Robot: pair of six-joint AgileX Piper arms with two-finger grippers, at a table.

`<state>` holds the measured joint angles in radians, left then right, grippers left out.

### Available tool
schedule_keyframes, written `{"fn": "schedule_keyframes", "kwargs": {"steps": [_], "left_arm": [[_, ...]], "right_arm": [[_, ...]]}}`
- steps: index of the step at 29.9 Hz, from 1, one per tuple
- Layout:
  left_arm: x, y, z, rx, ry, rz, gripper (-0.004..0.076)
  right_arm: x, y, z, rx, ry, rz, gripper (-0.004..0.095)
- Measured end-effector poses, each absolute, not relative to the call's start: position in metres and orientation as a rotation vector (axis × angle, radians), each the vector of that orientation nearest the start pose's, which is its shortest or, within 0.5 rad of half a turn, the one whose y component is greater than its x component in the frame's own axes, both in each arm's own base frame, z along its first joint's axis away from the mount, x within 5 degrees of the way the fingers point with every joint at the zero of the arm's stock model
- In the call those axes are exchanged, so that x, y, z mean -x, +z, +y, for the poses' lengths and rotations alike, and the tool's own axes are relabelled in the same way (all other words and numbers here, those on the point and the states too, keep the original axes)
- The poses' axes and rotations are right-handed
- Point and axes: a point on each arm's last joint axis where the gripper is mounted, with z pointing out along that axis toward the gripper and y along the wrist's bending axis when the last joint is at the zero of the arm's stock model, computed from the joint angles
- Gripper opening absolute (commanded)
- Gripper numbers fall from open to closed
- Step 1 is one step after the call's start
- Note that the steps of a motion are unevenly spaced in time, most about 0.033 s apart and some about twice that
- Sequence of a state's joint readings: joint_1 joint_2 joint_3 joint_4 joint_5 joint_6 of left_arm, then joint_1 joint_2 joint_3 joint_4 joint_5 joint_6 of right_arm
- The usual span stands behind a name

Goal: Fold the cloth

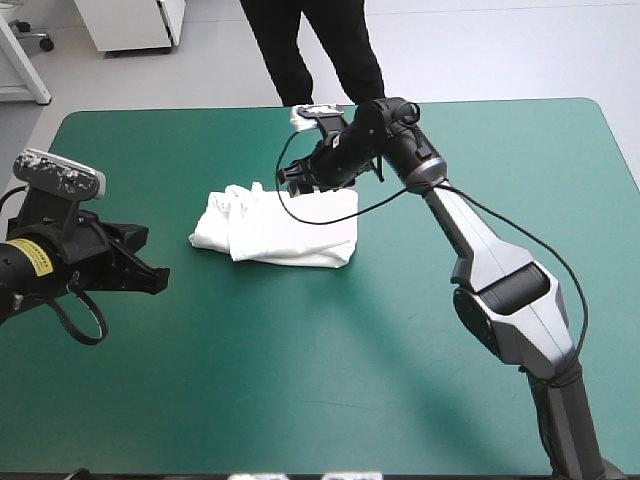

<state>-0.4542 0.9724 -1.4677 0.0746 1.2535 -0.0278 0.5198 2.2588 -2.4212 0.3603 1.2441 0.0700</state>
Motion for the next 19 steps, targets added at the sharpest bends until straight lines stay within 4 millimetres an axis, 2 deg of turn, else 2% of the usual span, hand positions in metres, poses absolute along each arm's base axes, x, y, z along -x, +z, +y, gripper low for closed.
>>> {"fn": "schedule_keyframes", "kwargs": {"steps": [7, 15, 19], "left_arm": [[-0.129, 0.478, -0.057, -0.447, -0.188, 2.201, -0.0009], [-0.129, 0.478, -0.057, -0.445, -0.188, 2.202, -0.0009], [-0.130, 0.478, -0.057, -0.443, -0.185, 2.202, -0.0009]], "right_arm": [[-0.435, 0.318, 0.237, 0.400, 0.563, 2.617, 0.0554], [-0.434, 0.259, 0.225, 0.404, 0.475, 2.818, 0.0554], [-0.433, 0.243, 0.225, 0.405, 0.466, 2.839, 0.0554]]}}
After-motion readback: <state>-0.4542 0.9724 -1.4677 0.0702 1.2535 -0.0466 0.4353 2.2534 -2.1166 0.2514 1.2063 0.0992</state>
